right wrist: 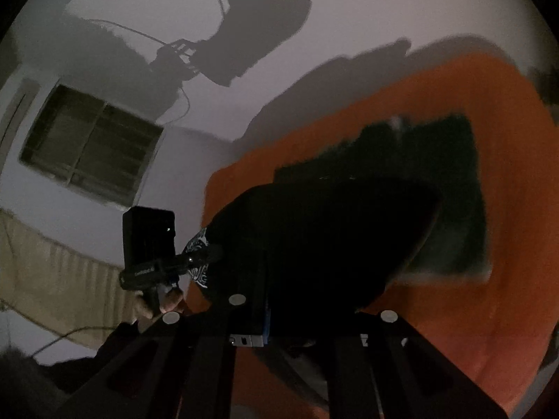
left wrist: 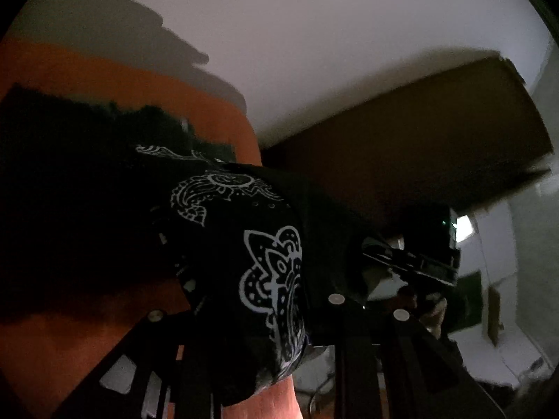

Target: Fold clothes

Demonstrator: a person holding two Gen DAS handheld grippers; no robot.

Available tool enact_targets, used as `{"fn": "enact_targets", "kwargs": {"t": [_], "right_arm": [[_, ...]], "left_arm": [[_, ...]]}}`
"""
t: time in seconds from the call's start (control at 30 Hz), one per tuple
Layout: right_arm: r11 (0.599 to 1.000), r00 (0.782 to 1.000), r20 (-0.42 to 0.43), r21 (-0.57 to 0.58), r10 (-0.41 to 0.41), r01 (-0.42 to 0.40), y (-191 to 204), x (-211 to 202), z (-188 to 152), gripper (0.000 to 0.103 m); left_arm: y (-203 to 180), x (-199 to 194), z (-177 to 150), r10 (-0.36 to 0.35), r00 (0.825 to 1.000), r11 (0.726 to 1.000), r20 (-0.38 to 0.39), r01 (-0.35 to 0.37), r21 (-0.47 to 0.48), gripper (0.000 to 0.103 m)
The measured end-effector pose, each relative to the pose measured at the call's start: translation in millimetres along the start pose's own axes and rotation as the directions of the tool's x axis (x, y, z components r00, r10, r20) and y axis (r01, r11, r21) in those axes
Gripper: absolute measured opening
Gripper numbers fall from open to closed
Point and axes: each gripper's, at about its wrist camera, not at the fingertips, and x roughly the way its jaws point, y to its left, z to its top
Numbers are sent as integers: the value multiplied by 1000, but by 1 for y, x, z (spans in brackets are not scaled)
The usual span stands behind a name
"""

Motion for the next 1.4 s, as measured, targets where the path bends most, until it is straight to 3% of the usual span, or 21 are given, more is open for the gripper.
{"fn": "enact_targets", "kwargs": {"t": [0.07,0.13,0.17,0.23,0.3,0.33,0.4,0.5,0.53,0.67,0.77,0.83,0.9,0.93,0.97,1.0,1.03,1.17,1.27,1.33,1.4], "right_arm": [[997,1000,15,79,-14,13,-35,15,32,14],[976,998,11,211,-56,52,-86,36,53,36],[954,995,-9,285,-97,95,-115,51,61,58],[939,991,-5,318,-135,130,-139,52,52,61],[928,986,4,338,-170,158,-159,49,40,61],[921,982,9,349,-187,172,-169,48,34,61],[908,975,17,369,-221,199,-189,45,23,61],[914,973,89,371,-212,165,-198,22,-17,62],[914,974,120,385,-191,132,-198,14,-35,62],[877,986,158,479,-62,-22,-211,46,-96,62],[834,980,199,536,25,-130,-221,71,-134,62],[823,972,234,544,38,-163,-223,83,-143,62],[810,952,302,548,41,-208,-232,92,-140,62],[796,947,319,564,33,-218,-238,94,-138,62],[780,943,332,585,22,-223,-243,96,-137,46],[763,931,363,595,28,-255,-247,95,-136,13],[764,926,377,593,15,-254,-243,89,-135,7],[792,922,384,578,-51,-197,-212,46,-137,7],[755,944,320,638,-81,-152,-203,38,-152,8],[756,958,252,652,-140,-61,-211,51,-152,10],[728,975,127,684,-184,48,-221,71,-153,15]], "left_arm": [[15,31,25,39,999,999,9,-39,-32,26],[38,63,43,103,995,991,-12,-103,-85,31],[55,80,47,155,987,979,-51,-160,-124,33],[88,110,54,255,957,941,-140,-279,-193,35],[120,107,50,296,938,900,-183,-337,-275,35],[130,98,47,281,945,895,-171,-322,-308,35],[136,66,37,225,968,920,-112,-249,-303,37],[135,29,9,264,963,940,-51,-269,-209,57],[136,26,-3,270,962,945,-52,-275,-176,58],[145,59,-40,214,971,969,-108,-225,-98,59],[151,88,-53,203,974,974,-96,-212,-85,59],[153,98,-56,175,982,977,-66,-182,-112,74],[149,101,-55,125,992,982,-17,-126,-142,75],[145,103,-55,97,995,984,-3,-96,-148,60],[140,106,-56,70,998,987,-2,-69,-145,36],[132,106,-59,61,998,988,0,-61,-143,5],[120,103,-63,69,998,988,4,-68,-141,4],[77,91,-85,106,994,984,16,-102,-144,4],[73,80,-113,161,987,969,-2,-158,-192,4],[95,86,-126,186,981,944,-61,-195,-266,6],[117,90,-136,198,973,920,-118,-226,-321,6]]}}
